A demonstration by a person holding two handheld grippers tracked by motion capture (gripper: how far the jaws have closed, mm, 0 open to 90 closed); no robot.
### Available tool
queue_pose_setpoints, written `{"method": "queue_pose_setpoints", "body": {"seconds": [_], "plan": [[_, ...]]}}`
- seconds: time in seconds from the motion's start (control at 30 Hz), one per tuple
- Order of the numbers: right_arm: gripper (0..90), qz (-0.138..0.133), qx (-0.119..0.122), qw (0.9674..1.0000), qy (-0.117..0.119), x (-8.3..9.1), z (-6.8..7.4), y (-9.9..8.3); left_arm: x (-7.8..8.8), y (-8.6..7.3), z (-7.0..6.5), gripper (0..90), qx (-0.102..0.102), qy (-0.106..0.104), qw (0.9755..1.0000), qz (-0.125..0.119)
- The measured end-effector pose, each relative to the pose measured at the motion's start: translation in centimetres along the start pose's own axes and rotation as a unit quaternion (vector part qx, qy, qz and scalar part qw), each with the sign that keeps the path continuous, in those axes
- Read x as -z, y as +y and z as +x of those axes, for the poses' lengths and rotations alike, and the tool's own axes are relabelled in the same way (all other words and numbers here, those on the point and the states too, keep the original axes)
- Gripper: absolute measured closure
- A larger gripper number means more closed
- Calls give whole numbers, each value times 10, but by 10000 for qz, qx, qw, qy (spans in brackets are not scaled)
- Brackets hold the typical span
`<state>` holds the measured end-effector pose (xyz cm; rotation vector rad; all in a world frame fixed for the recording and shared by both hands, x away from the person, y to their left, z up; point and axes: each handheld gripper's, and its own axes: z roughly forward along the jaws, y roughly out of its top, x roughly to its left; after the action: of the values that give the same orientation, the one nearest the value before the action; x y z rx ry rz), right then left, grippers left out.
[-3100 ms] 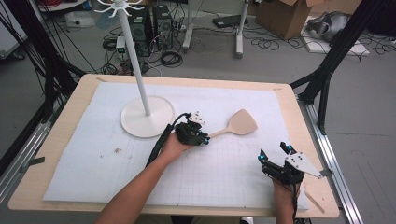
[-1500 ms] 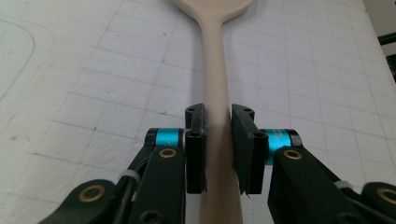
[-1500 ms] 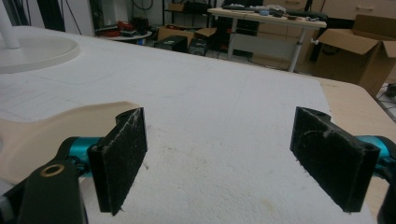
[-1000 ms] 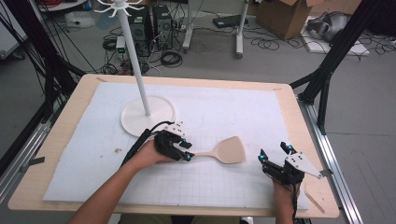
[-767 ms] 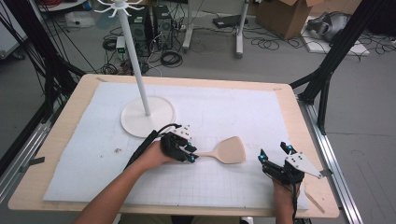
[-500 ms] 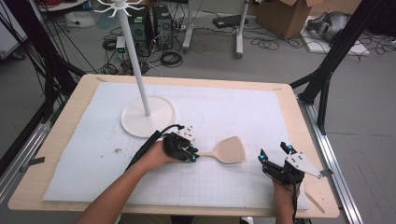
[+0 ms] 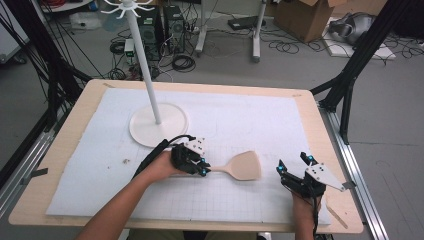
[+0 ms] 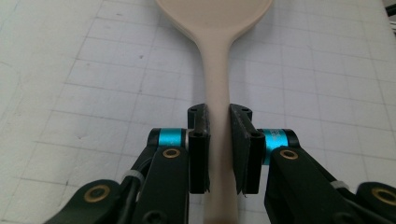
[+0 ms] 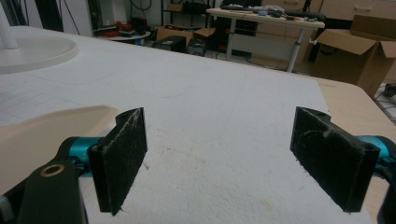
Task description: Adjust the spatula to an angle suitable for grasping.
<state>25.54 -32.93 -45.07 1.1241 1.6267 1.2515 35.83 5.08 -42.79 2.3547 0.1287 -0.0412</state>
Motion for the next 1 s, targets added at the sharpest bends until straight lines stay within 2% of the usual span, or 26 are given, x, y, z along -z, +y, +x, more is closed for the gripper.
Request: {"method": "queue_pose_setpoints", "body": {"seconds": [0.23,0.43,0.57,0.7,0.87,0.9,0.93,0.97,1.0], "plan": [[178,-21,7,10000,7,0,0,0,13,-9,-7,779,-206,-75,9998,-10],[179,5,42,10000,4,0,0,0,21,-16,-11,779,-299,-139,9995,27],[178,7,20,10000,5,-1,0,0,27,-23,-14,779,-348,-168,9992,-69],[179,16,35,10000,4,-1,0,0,29,-27,-13,779,-385,-177,9991,-60],[179,26,25,10000,9,-1,0,0,26,-30,-12,778,-525,-260,9983,-37],[179,29,23,10000,11,-1,0,0,23,-31,-12,777,-489,-356,9982,32],[179,29,23,10000,11,-1,0,0,23,-31,-12,773,-489,-356,9982,32],[179,46,0,10000,12,-1,1,0,24,-31,-11,759,-326,-333,9989,-76],[179,46,0,10000,12,-1,1,0,24,-31,-11,697,-326,-333,9989,-76]]}}
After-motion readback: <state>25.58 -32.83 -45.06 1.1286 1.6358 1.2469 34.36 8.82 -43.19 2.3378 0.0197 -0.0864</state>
